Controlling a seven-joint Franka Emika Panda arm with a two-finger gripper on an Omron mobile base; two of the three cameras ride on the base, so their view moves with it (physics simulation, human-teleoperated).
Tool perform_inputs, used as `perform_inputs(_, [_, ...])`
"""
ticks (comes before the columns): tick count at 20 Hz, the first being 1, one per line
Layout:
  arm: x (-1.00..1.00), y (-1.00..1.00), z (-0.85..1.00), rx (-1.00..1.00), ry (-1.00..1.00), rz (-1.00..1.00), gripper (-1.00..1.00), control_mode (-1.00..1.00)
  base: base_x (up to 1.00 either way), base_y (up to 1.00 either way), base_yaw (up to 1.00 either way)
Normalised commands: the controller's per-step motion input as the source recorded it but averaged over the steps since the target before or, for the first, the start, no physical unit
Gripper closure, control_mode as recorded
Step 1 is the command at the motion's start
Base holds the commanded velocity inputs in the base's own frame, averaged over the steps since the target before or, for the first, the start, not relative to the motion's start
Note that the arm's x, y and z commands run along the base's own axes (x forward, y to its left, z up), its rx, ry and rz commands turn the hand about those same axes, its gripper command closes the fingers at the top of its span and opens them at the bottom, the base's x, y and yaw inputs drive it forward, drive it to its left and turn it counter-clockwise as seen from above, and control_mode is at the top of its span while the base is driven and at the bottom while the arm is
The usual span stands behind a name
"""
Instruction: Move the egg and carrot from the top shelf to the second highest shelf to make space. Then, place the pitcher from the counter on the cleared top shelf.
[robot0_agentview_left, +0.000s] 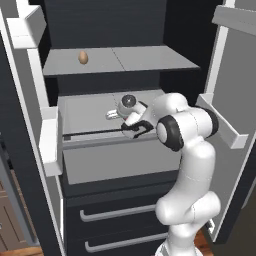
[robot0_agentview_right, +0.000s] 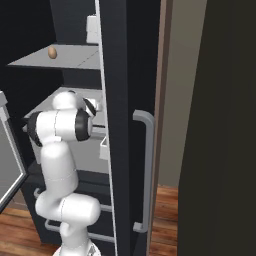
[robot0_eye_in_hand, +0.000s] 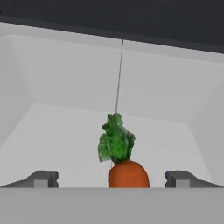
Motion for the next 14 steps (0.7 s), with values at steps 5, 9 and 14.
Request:
perform_inputs(5, [-0.52, 0.03, 0.83, 0.0, 0.0, 0.0, -1.0, -1.0, 0.0, 0.0, 0.0])
perform_inputs(9, [-0.76, 0.05, 0.96, 0.0, 0.0, 0.01, -1.0, -1.0, 0.0, 0.0, 0.0])
perform_inputs(14, [-0.85, 0.11, 0.94, 0.0, 0.0, 0.04, -1.0, -1.0, 0.0, 0.0, 0.0])
